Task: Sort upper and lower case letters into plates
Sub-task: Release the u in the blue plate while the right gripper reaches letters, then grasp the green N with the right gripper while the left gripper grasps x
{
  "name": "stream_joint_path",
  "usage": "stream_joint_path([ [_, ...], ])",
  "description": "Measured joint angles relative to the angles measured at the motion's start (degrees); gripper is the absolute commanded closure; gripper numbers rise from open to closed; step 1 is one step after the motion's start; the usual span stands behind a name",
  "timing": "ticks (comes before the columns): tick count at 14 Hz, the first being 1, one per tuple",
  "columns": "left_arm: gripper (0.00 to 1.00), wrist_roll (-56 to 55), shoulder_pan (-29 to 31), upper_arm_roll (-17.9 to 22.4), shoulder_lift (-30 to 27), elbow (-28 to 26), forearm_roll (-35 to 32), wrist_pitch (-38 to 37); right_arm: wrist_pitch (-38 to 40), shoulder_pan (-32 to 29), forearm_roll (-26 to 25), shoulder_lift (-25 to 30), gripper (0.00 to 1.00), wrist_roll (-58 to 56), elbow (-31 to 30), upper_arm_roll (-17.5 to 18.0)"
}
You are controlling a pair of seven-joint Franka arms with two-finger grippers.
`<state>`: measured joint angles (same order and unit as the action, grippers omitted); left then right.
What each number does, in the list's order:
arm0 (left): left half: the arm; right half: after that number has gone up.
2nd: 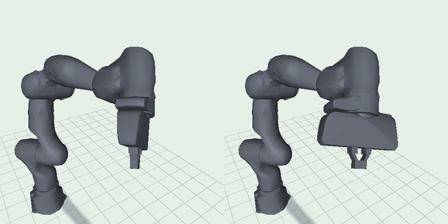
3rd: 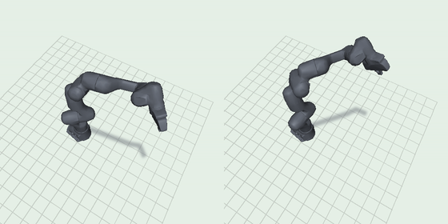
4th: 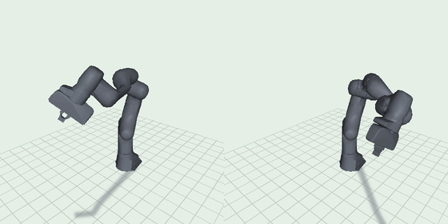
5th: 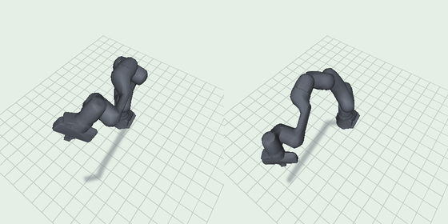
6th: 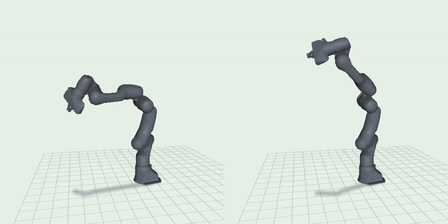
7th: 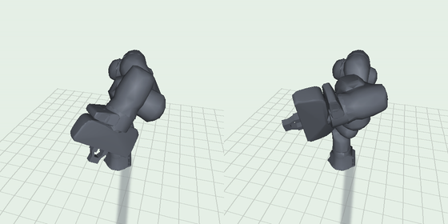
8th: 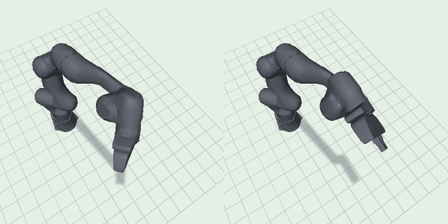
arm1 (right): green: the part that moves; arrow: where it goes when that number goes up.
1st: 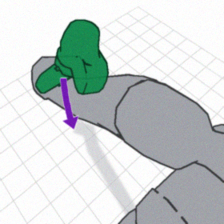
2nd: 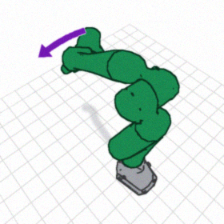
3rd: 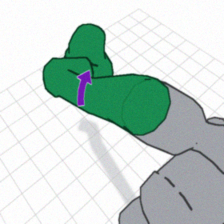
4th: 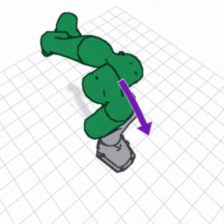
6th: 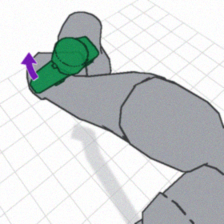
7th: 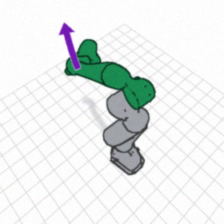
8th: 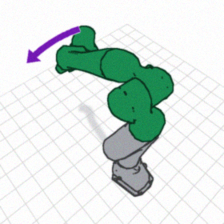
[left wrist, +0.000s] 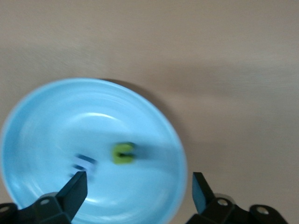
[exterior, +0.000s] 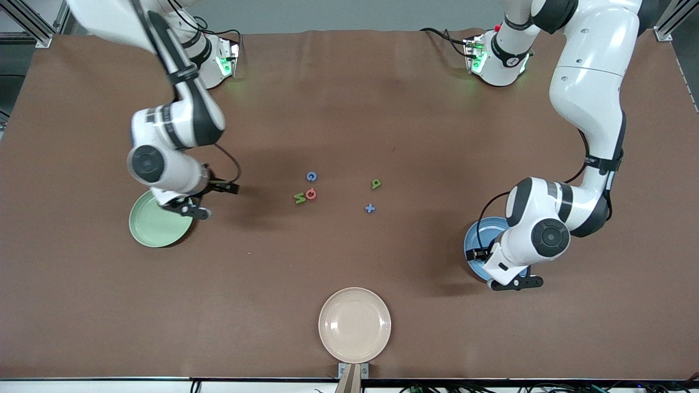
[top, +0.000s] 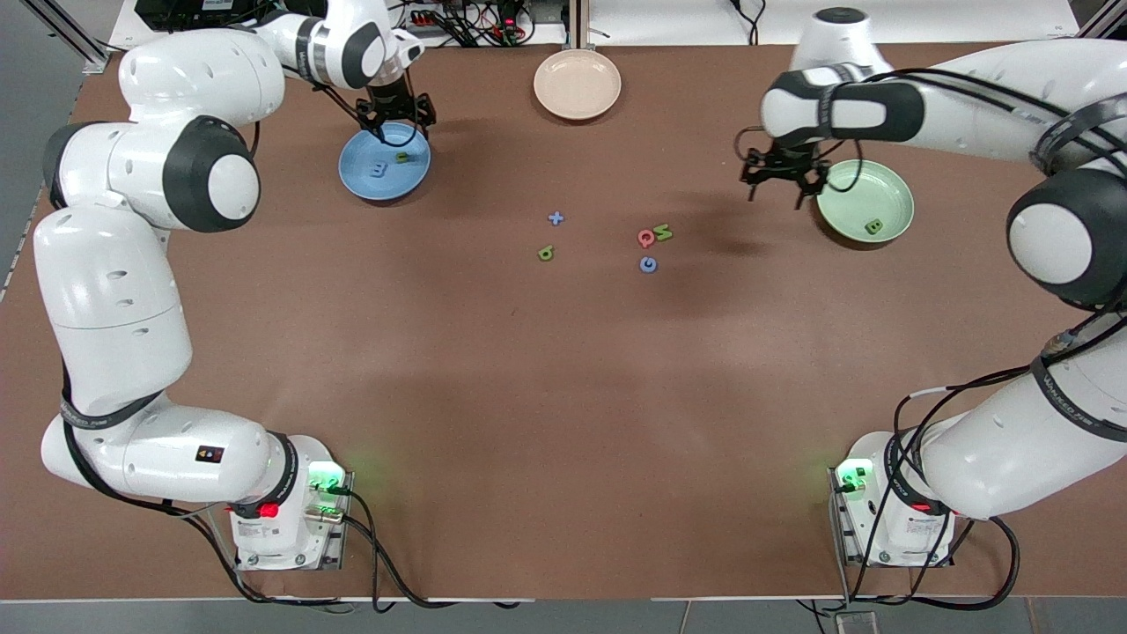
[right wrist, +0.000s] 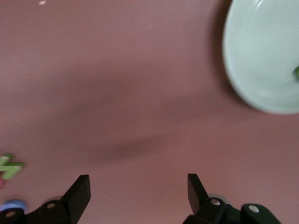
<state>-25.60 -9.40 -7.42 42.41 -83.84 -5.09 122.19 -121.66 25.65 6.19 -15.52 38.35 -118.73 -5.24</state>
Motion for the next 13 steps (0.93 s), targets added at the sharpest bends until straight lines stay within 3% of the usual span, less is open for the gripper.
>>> stream_joint_path([
  [4, 0.00, -20.43, -9.72, -1.73, -0.10, -0.16, 0.00, -0.24, -2.62, 9.97, 1.78, -2.16, 0.00, 27.37, 4.09, 0.11],
  [8, 0.02, -35.56, -18.83, -1.27, 1.96, 0.60, 0.00, 0.85, -14.18, 13.85, 2.34, -8.48, 0.00, 40.22, 4.59, 0.07],
  [13, 0.12, -46.60, -23.35, -1.25, 3.51, 0.93, 0.00, 1.39, -16.99, 14.73, 2.43, -14.00, 0.05, 47.92, 7.18, -0.13],
])
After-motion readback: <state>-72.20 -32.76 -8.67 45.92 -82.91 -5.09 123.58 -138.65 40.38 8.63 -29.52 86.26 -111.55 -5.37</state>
